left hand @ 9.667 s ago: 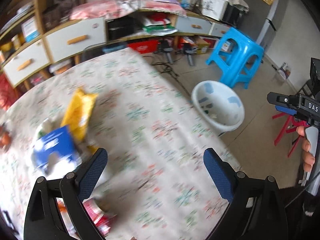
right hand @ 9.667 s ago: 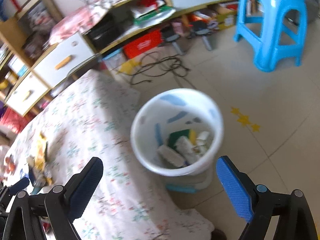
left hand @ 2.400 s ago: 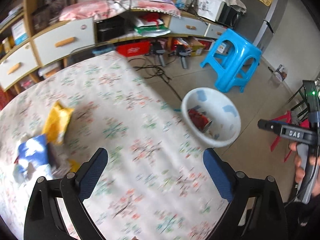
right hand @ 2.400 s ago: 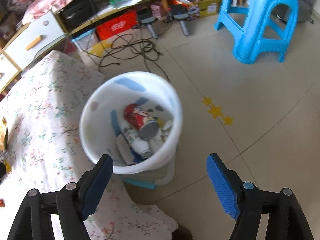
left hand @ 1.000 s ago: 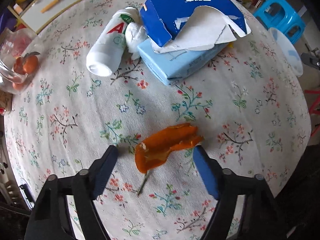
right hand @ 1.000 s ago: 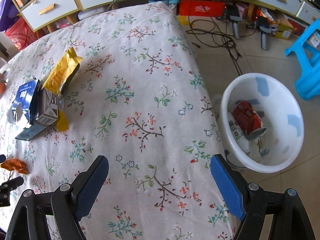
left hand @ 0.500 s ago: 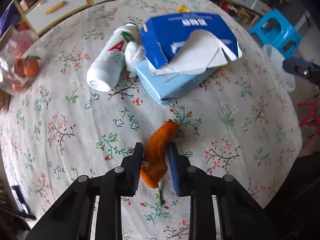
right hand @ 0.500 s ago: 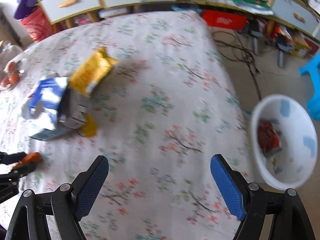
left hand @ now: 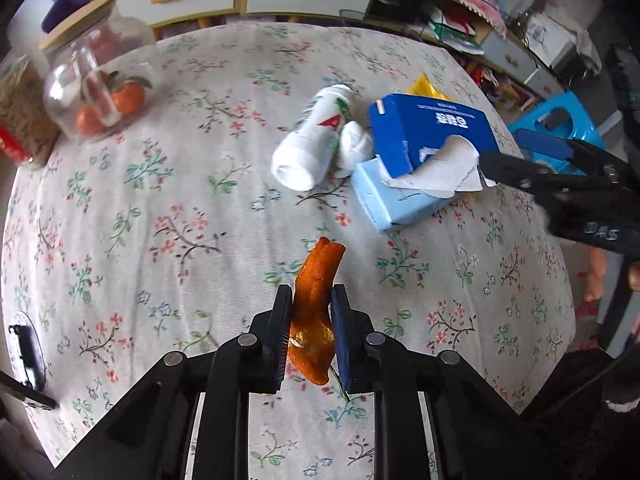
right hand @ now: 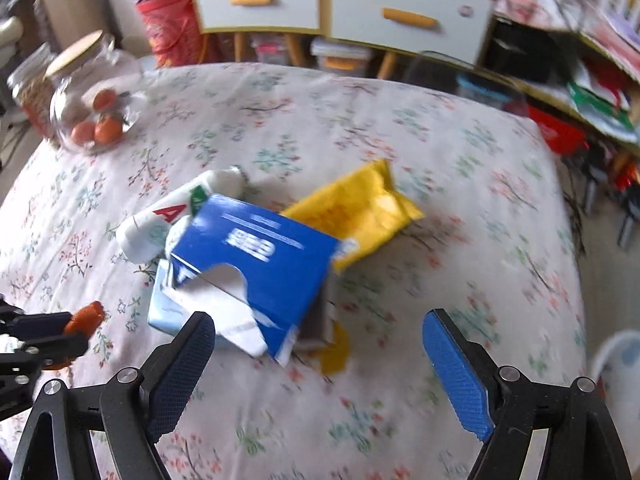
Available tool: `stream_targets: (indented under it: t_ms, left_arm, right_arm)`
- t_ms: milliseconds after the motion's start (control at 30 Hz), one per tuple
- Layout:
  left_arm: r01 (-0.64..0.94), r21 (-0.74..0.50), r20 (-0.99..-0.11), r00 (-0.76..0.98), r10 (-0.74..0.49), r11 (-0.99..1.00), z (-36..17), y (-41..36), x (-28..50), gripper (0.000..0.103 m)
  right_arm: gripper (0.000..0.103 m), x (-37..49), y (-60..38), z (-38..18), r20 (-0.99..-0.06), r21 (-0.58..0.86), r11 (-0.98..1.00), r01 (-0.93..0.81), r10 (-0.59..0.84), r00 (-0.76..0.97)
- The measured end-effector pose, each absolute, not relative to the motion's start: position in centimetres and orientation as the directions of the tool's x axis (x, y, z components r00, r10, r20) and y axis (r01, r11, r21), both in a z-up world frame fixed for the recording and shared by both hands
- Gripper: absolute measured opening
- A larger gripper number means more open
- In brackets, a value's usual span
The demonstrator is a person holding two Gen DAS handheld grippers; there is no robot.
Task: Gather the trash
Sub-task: 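Grasp the blue biscuit box with the right gripper while the left holds the peel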
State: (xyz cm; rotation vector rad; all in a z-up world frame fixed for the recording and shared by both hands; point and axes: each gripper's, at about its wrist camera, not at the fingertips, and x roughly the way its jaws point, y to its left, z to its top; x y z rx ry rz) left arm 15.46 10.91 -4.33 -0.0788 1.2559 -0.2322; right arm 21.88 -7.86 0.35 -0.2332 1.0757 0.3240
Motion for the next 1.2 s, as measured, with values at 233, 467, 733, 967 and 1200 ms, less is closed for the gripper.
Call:
stream_targets:
  t_ms: [233,467,733,967,1200]
  left_arm:
    - [0.108,-0.198,-0.935,0.277,-0.221,0.974,-5.0,12.1,15.3,0.021]
    - [0.091,-0.203,-0.933,0.284,-0.221,0.975,-5.2,12.5,15.7,0.021]
    - [0.076,-0.205,-0.926,0.309,-0.218,0.976,-4.4,12.7,15.6,0.021]
    - [0.037,-0.224,-0.913,0.342,-0.223,0.974,-3.4,13.0,15.6,0.021]
    - [0.030,-0.235,-0.893,0.387,-0.228,0.972,-2.1,12.2,15.9,0.021]
  right_arm:
    - [0.088,23.5,-5.9,-2.2,-0.903,-0.079,0.911,-0.404,0.105,0.416]
    - [0.084,23.9,-5.8,-2.4,-0.898,-0.042,0.923,-0.382,0.133,0.420]
    - [0.043,23.6,-6.9,-1.7,-0.886,0.011,0.932,-0.363,0.178,0.429]
    - [0.038,23.6,-8.5,-0.5,-0.872,0.067,0.946,-0.318,0.210,0.442]
    - [0.038,23.2,-10.6,0.9,-0.860,0.092,0.956,-0.279,0.217,0.461]
